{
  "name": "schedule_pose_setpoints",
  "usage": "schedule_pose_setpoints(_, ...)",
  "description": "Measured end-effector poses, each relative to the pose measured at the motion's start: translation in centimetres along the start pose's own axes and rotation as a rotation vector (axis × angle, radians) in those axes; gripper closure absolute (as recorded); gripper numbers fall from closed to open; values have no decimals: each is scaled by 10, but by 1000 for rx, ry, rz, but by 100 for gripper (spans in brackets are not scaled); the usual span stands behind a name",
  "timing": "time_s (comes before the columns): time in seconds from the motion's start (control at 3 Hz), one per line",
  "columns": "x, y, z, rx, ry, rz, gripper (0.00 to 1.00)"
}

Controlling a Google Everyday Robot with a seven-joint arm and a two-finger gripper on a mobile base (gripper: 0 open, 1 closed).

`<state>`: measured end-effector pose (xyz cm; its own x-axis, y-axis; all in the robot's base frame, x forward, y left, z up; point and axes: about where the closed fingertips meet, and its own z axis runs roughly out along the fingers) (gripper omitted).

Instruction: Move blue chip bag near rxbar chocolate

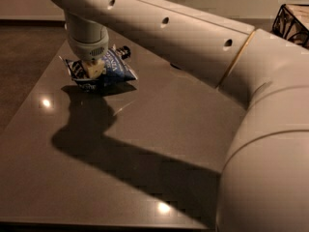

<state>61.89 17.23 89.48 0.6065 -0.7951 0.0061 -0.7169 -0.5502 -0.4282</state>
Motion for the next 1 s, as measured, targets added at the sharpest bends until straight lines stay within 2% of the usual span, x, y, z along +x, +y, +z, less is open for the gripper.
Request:
schedule_pose_setpoints(0.33, 20, 4, 12, -30, 14, -8, 15)
schedule_pose_setpoints(0.67, 19, 5, 14, -32, 14, -10, 0)
schedule_pose_setpoints(1.0, 19, 5, 14, -32, 14, -10, 0)
